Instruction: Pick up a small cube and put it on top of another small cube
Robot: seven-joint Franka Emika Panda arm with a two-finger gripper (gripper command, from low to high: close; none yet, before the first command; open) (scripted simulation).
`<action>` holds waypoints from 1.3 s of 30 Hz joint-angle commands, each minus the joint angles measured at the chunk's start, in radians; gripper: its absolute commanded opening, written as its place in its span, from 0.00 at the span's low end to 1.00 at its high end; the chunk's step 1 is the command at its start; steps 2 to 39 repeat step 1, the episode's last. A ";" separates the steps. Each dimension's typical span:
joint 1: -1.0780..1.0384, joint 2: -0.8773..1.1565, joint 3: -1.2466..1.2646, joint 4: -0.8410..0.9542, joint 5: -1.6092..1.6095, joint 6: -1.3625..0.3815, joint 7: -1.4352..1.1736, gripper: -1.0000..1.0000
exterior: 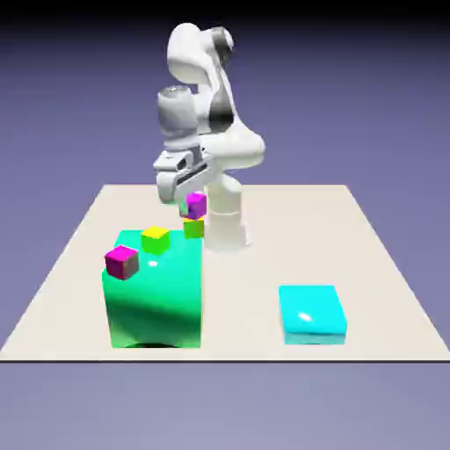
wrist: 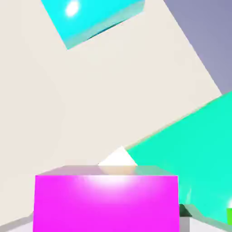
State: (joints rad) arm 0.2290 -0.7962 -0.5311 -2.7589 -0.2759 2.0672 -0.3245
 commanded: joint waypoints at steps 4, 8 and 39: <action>0.001 -0.015 0.012 0.029 0.008 -0.044 0.001 1.00; 0.001 -0.015 0.012 0.029 0.008 -0.044 0.001 1.00; 0.001 -0.015 0.012 0.029 0.008 -0.044 0.001 1.00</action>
